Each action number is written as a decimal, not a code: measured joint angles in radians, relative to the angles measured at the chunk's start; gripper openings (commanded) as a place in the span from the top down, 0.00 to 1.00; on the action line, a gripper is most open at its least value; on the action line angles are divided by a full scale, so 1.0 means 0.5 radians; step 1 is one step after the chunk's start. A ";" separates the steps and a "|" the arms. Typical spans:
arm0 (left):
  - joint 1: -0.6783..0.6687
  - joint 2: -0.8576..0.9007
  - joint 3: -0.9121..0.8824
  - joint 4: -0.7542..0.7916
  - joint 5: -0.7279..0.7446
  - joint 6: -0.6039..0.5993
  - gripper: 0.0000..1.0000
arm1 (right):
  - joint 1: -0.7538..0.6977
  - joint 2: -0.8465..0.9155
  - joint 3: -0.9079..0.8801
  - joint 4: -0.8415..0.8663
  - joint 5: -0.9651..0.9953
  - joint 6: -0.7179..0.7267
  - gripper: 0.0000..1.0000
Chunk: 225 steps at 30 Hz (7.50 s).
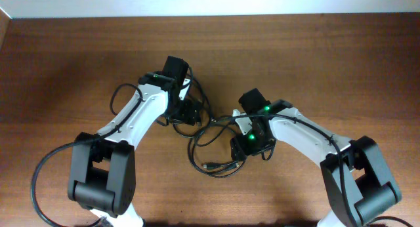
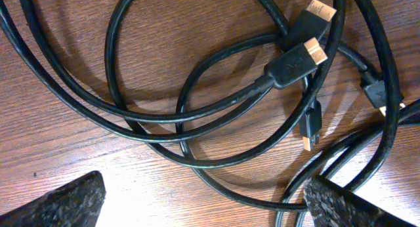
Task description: Untangle cables
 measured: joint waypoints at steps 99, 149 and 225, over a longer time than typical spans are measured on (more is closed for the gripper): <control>0.000 0.002 -0.011 0.005 0.000 -0.005 0.01 | -3.138 0.372 2.295 -1.077 0.363 -0.002 0.95; 0.000 0.002 -0.011 0.005 0.000 -0.005 0.01 | -1.253 -0.124 1.877 -1.510 -0.175 -0.301 0.08; 0.735 0.003 -0.011 0.088 0.459 0.500 0.01 | -0.111 0.151 0.284 0.834 0.022 1.291 0.96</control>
